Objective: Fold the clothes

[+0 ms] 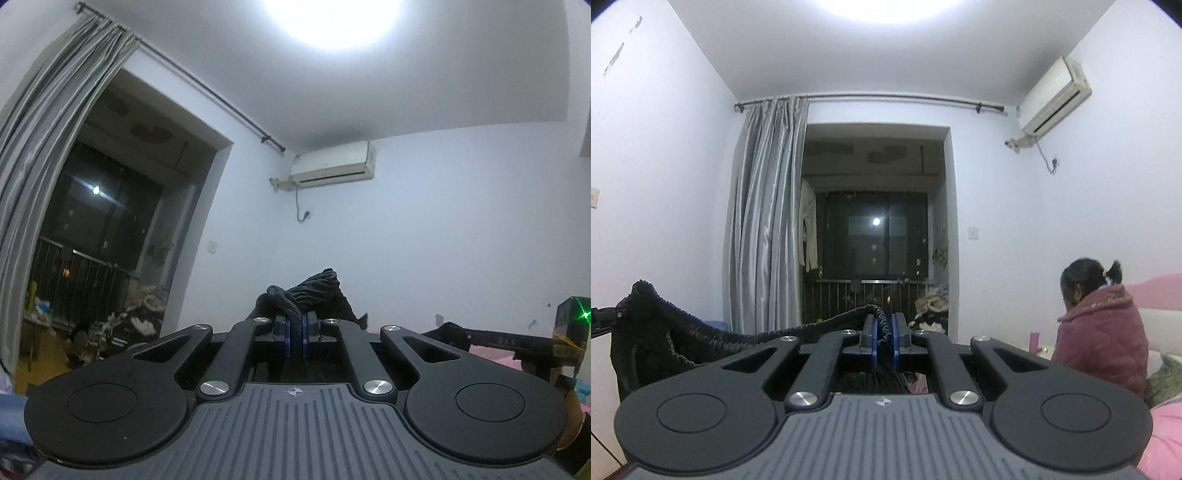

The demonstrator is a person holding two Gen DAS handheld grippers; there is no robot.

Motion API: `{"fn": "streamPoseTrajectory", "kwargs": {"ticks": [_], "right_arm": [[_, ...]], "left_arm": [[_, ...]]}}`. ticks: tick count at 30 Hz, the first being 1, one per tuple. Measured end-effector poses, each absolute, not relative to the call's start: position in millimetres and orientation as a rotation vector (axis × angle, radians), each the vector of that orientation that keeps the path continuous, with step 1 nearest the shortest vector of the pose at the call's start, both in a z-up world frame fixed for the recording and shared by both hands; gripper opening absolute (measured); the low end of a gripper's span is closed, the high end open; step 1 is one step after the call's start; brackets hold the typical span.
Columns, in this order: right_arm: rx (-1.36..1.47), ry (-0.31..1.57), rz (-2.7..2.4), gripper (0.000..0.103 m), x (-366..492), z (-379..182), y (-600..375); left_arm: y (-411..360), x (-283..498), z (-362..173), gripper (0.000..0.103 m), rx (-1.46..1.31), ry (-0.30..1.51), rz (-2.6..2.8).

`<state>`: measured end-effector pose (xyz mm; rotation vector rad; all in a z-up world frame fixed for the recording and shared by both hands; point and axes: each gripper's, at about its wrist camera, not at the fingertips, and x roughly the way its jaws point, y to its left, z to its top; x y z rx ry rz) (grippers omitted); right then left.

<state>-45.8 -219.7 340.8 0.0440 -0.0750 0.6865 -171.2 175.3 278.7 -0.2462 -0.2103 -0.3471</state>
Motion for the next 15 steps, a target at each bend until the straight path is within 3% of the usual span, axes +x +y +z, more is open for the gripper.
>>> {"fn": "streamPoseTrajectory", "kwargs": {"ticks": [15], "right_arm": [[0.074,-0.262,0.633,0.009,-118,361,-265]], "left_arm": [[151,-229,300,0.004,-0.156,-0.356,-0.419]]}}
